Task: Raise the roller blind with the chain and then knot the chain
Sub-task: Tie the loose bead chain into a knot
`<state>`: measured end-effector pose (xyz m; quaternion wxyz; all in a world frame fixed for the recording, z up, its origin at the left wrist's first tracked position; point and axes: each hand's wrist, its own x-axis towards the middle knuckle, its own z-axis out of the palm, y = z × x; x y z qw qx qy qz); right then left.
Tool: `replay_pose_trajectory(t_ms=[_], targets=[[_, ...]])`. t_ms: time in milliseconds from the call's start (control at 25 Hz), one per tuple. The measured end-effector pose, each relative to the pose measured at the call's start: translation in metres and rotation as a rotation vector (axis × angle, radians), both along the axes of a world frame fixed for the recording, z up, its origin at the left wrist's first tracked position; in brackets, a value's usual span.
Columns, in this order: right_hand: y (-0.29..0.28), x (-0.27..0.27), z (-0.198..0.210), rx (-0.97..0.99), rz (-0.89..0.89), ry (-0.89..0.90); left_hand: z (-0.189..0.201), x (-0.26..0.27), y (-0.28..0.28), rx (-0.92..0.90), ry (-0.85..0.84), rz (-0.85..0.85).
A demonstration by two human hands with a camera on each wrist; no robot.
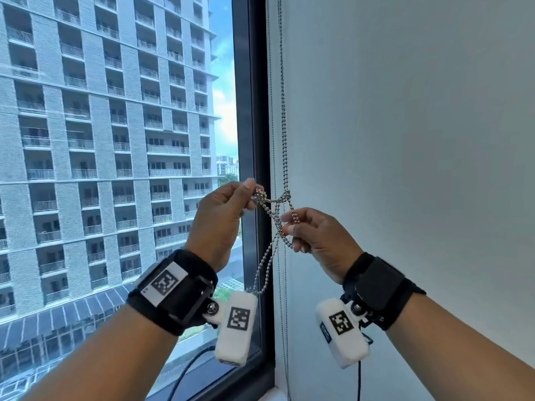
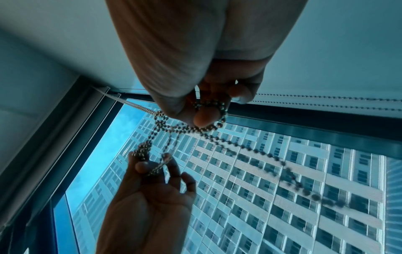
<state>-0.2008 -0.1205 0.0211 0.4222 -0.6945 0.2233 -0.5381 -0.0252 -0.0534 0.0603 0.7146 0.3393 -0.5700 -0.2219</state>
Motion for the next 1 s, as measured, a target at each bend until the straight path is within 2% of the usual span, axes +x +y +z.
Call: replay_pose_trajectory(t_ms=[80,120,240,360,440,560,640,760,1000], targets=[[-0.001,-0.001,-0.001,-0.036,-0.042,0.061,0.006,0.003,0.003,-0.014,-0.111,0.120],[-0.001,-0.002,-0.001,-0.066,-0.070,0.102,0.011,0.005,0.004,0.006,-0.120,0.112],[-0.004,-0.007,0.002,-0.101,-0.118,0.128,0.024,0.012,0.013,0.128,-0.071,-0.062],[-0.010,-0.010,0.001,-0.118,-0.182,0.160,0.036,0.023,0.020,0.230,-0.208,-0.119],[-0.012,-0.009,0.000,-0.114,-0.174,0.163,0.041,0.027,0.025,0.235,-0.406,-0.029],[-0.011,-0.009,-0.001,-0.103,-0.140,0.154,0.043,0.029,0.029,0.244,-0.926,0.300],[-0.011,-0.013,0.001,-0.065,-0.128,0.117,0.042,0.031,0.030,0.307,-1.138,0.428],[-0.012,-0.020,0.003,0.017,-0.086,0.048,0.041,0.033,0.030,0.387,-1.175,0.467],[-0.009,-0.014,-0.005,0.170,0.107,-0.133,0.010,0.013,0.020,0.395,-1.154,0.327]])
